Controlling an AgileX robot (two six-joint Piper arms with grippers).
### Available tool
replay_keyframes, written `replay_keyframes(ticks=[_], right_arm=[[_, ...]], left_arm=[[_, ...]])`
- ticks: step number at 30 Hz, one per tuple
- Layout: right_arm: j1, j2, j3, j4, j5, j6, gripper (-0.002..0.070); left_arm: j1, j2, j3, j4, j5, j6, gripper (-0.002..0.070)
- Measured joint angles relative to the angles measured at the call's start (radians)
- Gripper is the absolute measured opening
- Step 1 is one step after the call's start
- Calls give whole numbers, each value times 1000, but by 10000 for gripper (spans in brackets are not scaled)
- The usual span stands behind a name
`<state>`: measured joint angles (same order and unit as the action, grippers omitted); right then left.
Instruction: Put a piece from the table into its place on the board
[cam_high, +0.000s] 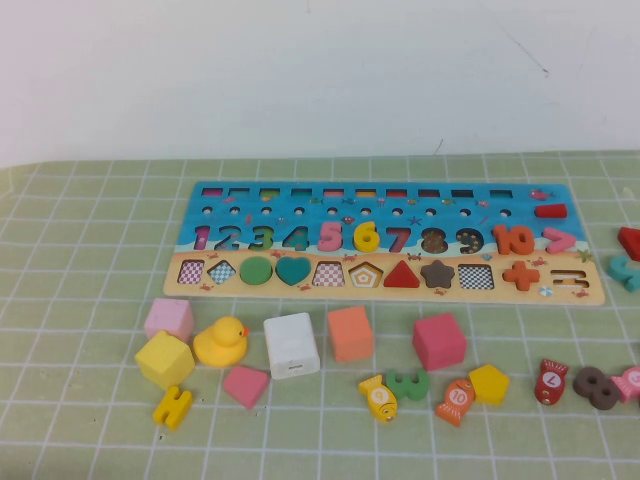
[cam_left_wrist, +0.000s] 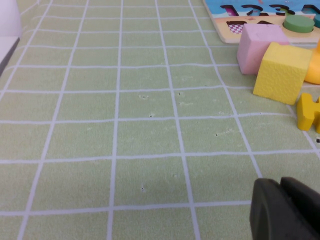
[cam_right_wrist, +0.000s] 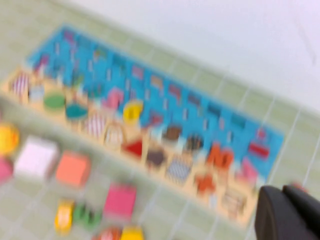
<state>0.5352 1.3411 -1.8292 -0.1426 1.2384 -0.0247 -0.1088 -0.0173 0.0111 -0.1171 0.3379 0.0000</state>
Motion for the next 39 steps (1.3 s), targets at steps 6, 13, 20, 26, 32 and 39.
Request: replay_keyframes(ticks=[6,13,20,26,32,39], right_arm=[[0,-229,345,36,0,0,-1],[0,-560,785,78,-142,-2,-1],[0,-840,1128,78,-351,32,-1],[0,-924,1269,117,-374,51,-1],[0,-926,1330,199,-378,52,-1],[0,-926,1338,222,-365,52,-1]], left_arm=[[0,0,0,0,0,0,-2],[0,0,0,0,0,0,-2],[0,0,0,0,0,0,-2],[0,0,0,0,0,0,-2],[0,0,0,0,0,0,-2],[0,0,0,0,0,0,-2]])
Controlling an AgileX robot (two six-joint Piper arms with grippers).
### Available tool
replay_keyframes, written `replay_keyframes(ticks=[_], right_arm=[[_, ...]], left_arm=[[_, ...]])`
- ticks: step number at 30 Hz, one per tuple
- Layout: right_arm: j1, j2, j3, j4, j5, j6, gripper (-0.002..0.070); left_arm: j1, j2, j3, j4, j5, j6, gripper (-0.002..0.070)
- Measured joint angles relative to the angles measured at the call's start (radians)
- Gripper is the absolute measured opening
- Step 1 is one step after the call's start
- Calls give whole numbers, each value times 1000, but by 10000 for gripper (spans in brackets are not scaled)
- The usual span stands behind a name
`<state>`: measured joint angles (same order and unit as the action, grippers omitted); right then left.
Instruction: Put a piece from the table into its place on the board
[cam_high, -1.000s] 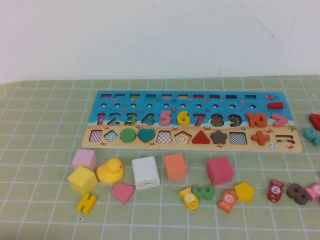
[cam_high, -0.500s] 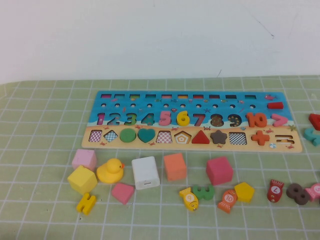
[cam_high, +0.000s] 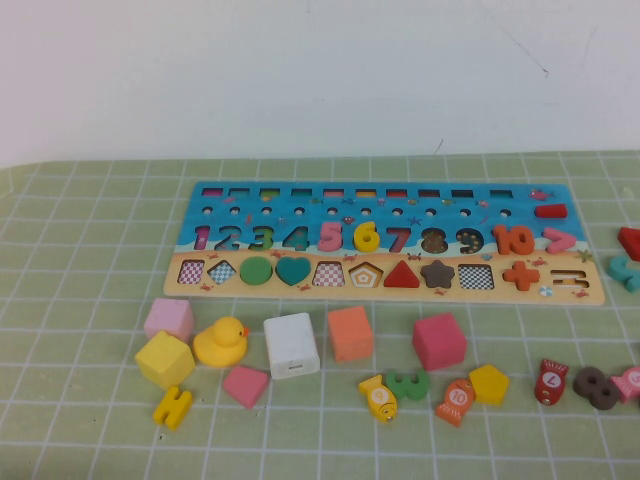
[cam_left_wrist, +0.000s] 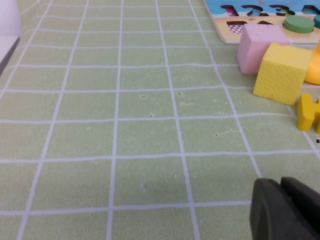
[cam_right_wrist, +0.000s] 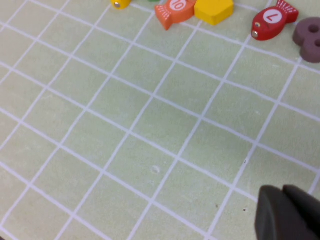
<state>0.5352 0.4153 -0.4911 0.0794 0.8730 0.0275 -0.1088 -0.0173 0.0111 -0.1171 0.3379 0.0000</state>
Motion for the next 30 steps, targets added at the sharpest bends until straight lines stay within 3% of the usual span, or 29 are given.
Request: replay_keyframes(ticks=[13,25,30], right_arm=[[-35,-80,1,17,4,0,-1],[-493,-405,2,32,18,2,-1],[-573,-419,17,33,20,2,-1]], left_arm=[[0,0,0,0,0,0,-2],[0,0,0,0,0,0,-2],[0,0,0,0,0,0,-2]])
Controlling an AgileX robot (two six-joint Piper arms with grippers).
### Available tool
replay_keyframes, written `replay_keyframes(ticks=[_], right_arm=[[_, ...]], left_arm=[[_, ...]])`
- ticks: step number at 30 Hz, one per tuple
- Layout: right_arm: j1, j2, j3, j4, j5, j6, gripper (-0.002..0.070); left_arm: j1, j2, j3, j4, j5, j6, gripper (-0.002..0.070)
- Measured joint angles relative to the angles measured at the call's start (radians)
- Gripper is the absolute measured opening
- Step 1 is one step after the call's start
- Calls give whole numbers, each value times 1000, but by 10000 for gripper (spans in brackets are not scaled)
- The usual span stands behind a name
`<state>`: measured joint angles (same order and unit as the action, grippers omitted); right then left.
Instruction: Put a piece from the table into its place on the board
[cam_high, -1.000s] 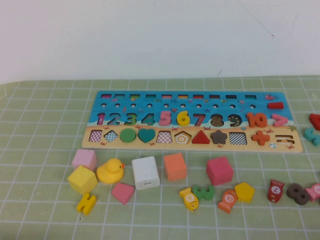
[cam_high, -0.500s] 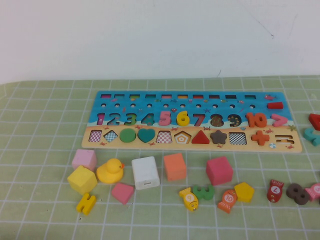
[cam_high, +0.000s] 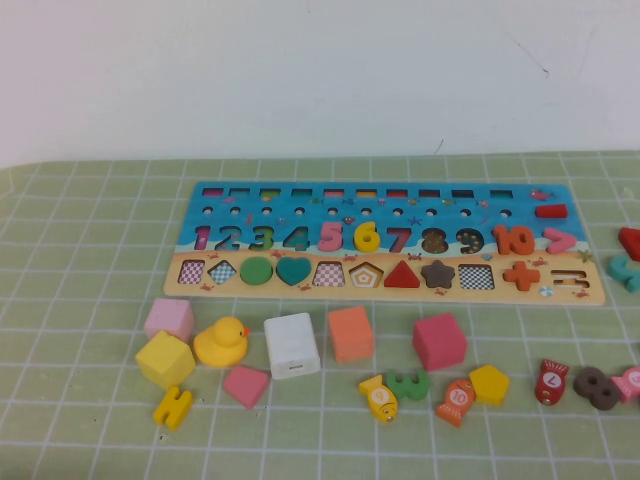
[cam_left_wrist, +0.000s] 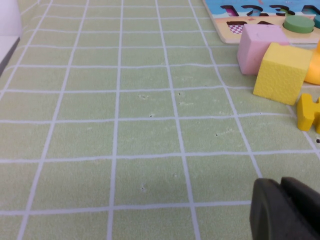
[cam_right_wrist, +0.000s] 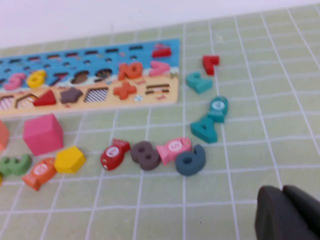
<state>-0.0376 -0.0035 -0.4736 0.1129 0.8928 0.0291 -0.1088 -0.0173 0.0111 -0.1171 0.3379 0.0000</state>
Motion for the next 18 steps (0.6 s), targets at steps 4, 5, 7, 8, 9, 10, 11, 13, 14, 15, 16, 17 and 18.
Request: replay_keyframes(ticks=[4,5,7,8,9,10,11,13,14,15,16,17,18], right_arm=[[-4,0,44,6,-48,0,-1],[-4,0,53,6,-65,0,-1],[-4,0,72,8,-104,0,-1],[-6,0,77,8,-120,0,-2],[-6,0,82,11,-132,0,-2],[-6,0,84,10,-136,0,-2],[-6,0,84,12,-138,0,-2],[-6,-2,84,12,-143,0,-2],[-6,-2,84,12,-144,0,-2],[-6,-4,84,12,-146,0,-2],[-6,-6,84,12,-146,0,-2],[-6,-10,84,12,-151,-3,-2],[-6,-11,89,8,-165,-19,-2]], left_arm=[[0,0,0,0,0,0,-2],[0,0,0,0,0,0,-2],[0,0,0,0,0,0,-2],[0,0,0,0,0,0,-2],[0,0,0,0,0,0,-2],[0,0,0,0,0,0,-2],[0,0,0,0,0,0,-2],[0,0,0,0,0,0,-2],[0,0,0,0,0,0,-2],[0,0,0,0,0,0,-2],[0,0,0,0,0,0,-2],[0,0,0,0,0,0,-2],[0,0,0,0,0,0,-2]])
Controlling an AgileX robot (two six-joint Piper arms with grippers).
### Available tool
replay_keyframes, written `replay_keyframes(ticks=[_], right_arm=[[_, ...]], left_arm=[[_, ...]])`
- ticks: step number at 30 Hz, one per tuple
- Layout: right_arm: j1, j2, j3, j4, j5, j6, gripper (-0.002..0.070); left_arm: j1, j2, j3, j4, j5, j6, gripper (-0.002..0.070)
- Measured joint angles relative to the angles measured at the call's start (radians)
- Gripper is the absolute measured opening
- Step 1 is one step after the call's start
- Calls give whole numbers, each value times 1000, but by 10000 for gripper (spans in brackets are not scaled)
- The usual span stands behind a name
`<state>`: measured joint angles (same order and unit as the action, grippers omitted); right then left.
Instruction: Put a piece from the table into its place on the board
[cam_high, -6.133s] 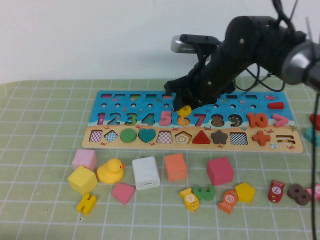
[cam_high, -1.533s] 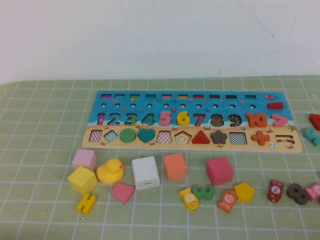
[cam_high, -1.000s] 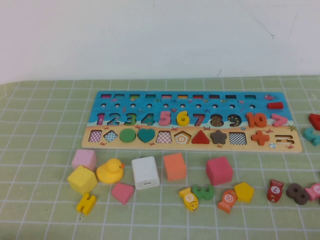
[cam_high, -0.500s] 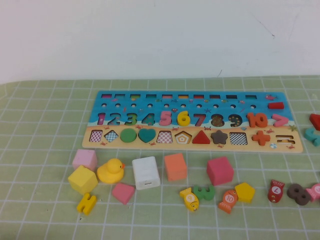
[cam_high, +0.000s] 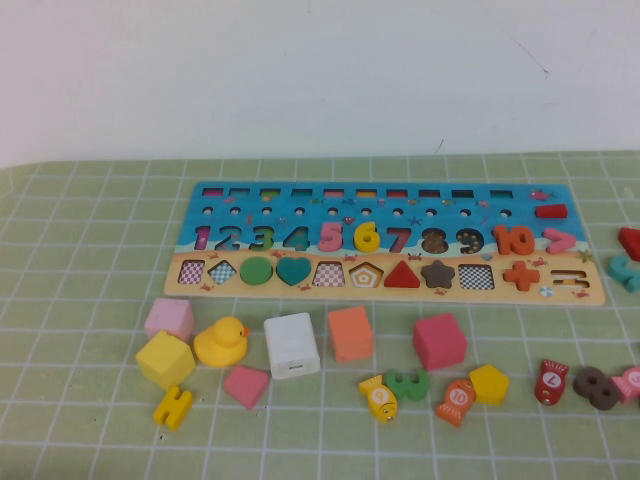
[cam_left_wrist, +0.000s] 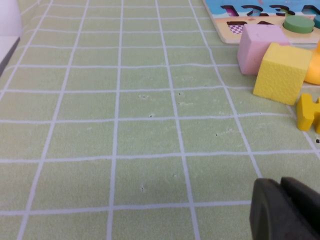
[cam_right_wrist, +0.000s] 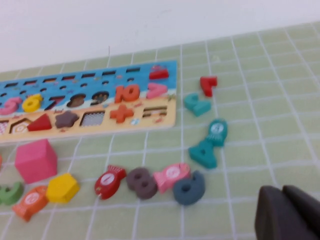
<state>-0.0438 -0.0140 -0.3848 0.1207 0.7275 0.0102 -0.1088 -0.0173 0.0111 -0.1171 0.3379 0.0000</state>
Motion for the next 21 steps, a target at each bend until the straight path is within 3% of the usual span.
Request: replay_keyframes(ticks=[5,10,21], right_arm=[[0,-2,90,-25,-176,-51,-2],[0,-2,313,-27,-507,-60,-2],[-2,-2,410,-27,-396,-61,-2]], left_arm=[[0,0,0,0,0,0,-2],[0,0,0,0,0,0,-2],[0,0,0,0,0,0,-2]])
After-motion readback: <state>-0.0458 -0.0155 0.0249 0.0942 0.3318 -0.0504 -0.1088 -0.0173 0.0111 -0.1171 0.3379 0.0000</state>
